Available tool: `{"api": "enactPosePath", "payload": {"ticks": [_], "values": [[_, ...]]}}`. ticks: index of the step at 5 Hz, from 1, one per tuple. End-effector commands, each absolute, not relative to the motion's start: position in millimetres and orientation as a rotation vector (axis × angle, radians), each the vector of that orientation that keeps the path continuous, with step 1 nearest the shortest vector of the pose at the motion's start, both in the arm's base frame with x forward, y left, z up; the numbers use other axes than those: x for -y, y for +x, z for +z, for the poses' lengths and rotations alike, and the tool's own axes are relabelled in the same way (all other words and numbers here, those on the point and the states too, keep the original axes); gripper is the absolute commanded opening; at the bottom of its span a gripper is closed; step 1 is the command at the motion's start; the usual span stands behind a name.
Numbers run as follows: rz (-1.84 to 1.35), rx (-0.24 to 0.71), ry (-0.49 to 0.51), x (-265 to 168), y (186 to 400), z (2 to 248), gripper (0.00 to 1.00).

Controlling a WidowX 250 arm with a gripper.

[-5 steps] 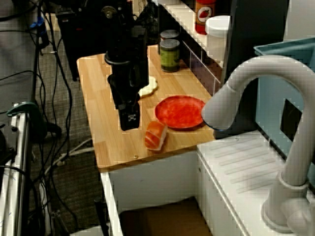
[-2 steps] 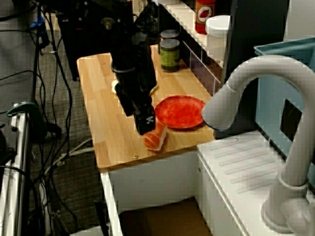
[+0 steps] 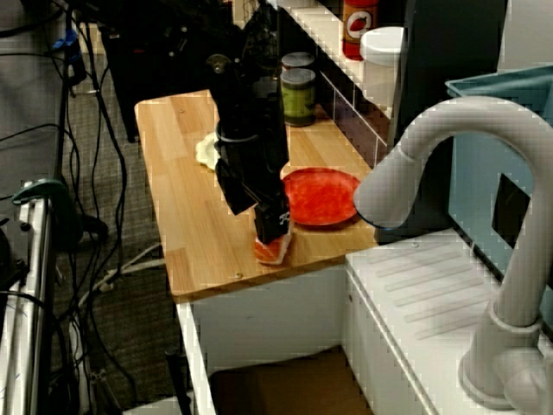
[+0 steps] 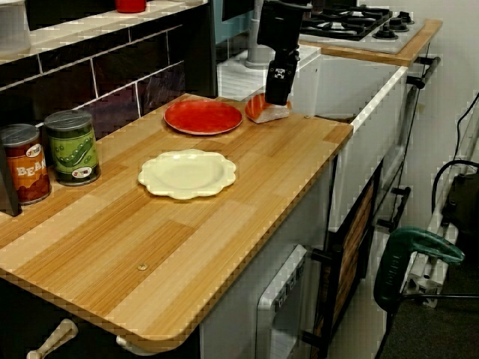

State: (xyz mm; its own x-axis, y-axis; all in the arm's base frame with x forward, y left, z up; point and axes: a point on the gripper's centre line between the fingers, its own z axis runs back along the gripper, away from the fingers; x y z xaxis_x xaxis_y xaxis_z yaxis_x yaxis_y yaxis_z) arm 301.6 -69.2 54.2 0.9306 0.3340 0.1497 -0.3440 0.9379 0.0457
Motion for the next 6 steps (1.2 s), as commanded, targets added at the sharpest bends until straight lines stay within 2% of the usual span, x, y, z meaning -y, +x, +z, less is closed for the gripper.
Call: {"api": "enactPosePath", "payload": {"ticks": [1,3,6], "values": [[0.446,0.166,0.053,65.3,309.7,55.1,1.0],[0.441,0.15,0.043,66.9,305.0,58.1,1.0],[0.402,0.148,0.002,68.7,290.9,78.6,1.0]]}}
